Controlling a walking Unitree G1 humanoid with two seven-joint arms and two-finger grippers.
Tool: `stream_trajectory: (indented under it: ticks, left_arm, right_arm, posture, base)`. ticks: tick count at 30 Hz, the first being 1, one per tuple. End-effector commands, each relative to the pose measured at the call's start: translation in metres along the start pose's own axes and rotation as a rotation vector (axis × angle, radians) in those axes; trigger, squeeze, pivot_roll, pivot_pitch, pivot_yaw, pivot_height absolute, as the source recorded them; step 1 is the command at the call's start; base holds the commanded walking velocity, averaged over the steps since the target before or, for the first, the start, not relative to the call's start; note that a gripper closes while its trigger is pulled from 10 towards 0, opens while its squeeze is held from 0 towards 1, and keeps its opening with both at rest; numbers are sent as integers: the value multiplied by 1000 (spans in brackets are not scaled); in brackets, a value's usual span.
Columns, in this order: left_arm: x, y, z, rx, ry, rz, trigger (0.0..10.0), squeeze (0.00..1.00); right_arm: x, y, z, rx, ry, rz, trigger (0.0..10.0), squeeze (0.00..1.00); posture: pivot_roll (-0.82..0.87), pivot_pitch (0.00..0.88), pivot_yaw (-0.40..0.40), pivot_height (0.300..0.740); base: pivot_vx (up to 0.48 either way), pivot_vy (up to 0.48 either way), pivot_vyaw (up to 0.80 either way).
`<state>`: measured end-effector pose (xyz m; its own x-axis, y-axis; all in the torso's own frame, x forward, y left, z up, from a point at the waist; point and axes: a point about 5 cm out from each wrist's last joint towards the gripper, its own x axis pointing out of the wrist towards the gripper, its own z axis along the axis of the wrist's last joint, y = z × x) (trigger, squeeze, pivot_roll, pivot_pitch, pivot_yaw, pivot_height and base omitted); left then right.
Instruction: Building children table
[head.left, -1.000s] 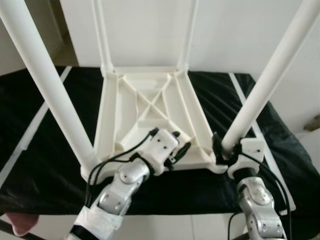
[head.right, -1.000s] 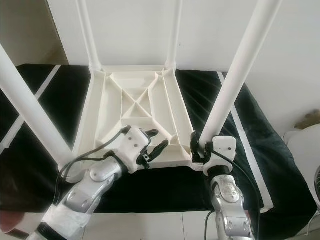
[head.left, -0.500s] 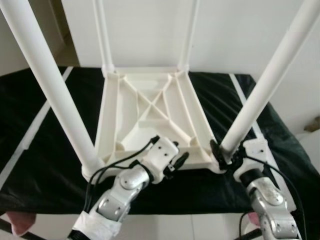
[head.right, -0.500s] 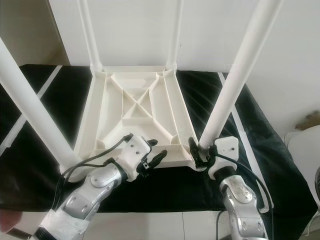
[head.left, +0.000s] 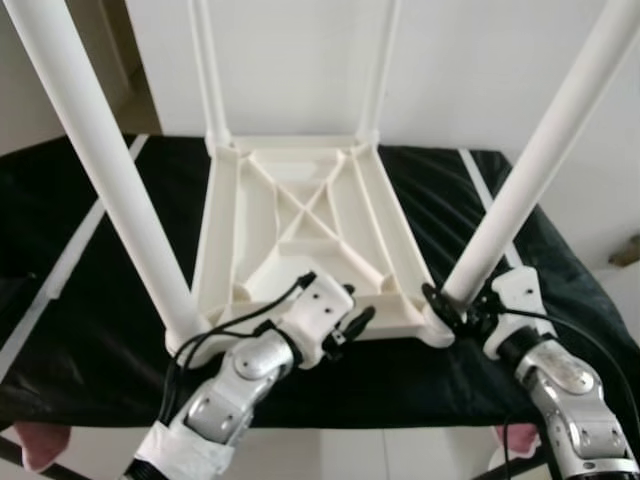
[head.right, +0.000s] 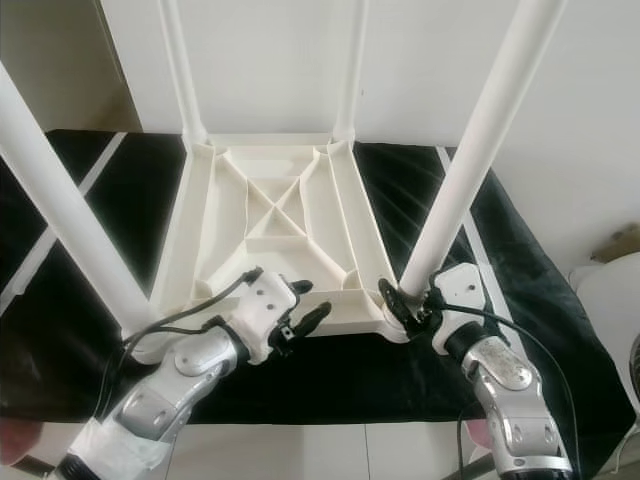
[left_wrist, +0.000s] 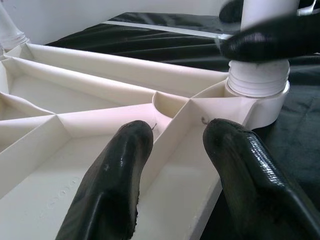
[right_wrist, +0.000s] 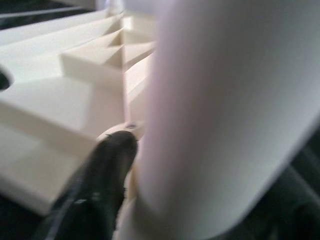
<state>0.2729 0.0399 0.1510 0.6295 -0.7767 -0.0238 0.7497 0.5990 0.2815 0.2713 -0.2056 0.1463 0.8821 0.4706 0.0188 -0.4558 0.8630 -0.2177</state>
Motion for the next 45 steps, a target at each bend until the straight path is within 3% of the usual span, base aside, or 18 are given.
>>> stream_trajectory:
  ticks: [1, 11, 12, 15, 21, 24, 29, 31, 33, 38, 45]
  left_arm:
    - [0, -12, 1, 12, 8, -195, 10000, 0]
    - [0, -13, 1, 14, 9, -195, 10000, 0]
    - [1, -13, 2, 16, 7, -196, 10000, 0]
    - [1, -13, 2, 19, 6, -196, 10000, 0]
    - [1, -12, 2, 19, 6, -196, 10000, 0]
    - [1, -12, 2, 19, 6, -197, 10000, 0]
    - [1, -13, 1, 19, 8, -198, 10000, 0]
    - [1, -13, 1, 20, 8, -197, 10000, 0]
    - [1, -12, 1, 18, 9, -191, 10000, 0]
    - [1, -13, 2, 13, 6, -188, 10000, 0]
    - [2, -13, 2, 16, 5, -193, 10000, 0]
  right_arm:
    - [-1, 0, -6, 6, 34, 26, 0, 0]
    - [-5, 2, -12, 47, 42, 30, 0, 0]
    - [-5, 2, -11, 66, 36, 1, 9765, 0]
    - [-5, 1, -10, 83, 31, -31, 9765, 0]
    - [-2, 3, -9, 118, 43, -243, 10000, 0]
    - [-1, 3, -10, 117, 45, -271, 10000, 0]
    - [-1, 16, -18, 162, 116, -581, 10000, 0]
    - [-1, 18, -19, 172, 123, -620, 10000, 0]
    - [6, 32, -19, 235, 136, -742, 10000, 0]
    - [15, 47, -15, 281, 131, -760, 10000, 0]
    - [15, 46, -13, 278, 133, -777, 10000, 0]
  posture:
    - [-134, 83, -16, 740]
    - [-139, 85, -15, 740]
    - [-140, 84, -14, 740]
    - [-140, 84, -14, 740]
    - [-143, 82, -13, 740]
    - [-143, 81, -13, 740]
    - [-136, 84, -17, 740]
    - [-136, 84, -17, 740]
    - [-126, 83, -19, 740]
    - [-123, 83, -16, 740]
    - [-126, 83, -16, 740]
  base:
    - [0, 0, 0]
    - [0, 0, 0]
    - [0, 0, 0]
    - [0, 0, 0]
    - [0, 0, 0]
    - [0, 0, 0]
    - [0, 0, 0]
    - [0, 0, 0]
    - [0, 0, 0]
    - [0, 0, 0]
    - [0, 0, 0]
